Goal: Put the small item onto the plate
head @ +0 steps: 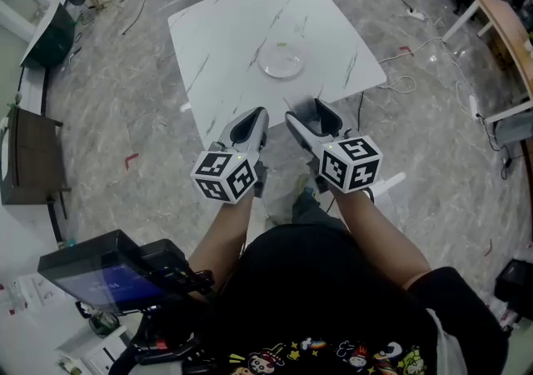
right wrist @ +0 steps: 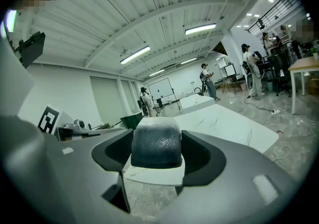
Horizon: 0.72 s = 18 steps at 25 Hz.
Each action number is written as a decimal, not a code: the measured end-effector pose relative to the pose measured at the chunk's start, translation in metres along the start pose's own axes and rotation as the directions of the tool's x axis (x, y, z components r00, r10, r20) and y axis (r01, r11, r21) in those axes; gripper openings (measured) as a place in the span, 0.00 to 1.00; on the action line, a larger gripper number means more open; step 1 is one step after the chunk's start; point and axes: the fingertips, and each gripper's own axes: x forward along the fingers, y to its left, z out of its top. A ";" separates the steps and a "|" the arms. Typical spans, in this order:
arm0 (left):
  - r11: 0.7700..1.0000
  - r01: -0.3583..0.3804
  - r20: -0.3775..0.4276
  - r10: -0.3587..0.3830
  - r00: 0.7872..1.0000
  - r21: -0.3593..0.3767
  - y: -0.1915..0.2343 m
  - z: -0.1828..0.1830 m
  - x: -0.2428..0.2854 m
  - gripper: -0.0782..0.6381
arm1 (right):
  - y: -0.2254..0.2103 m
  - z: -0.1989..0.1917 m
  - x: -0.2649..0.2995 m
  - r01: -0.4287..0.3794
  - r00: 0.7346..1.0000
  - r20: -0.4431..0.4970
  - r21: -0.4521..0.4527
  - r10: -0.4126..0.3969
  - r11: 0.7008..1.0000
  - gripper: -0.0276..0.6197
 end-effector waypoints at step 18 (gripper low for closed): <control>0.990 -0.135 -0.051 0.133 0.990 -0.033 0.029 -0.010 0.112 0.11 | -0.102 0.000 0.073 -0.104 0.985 -0.141 0.001 0.103 0.995 0.55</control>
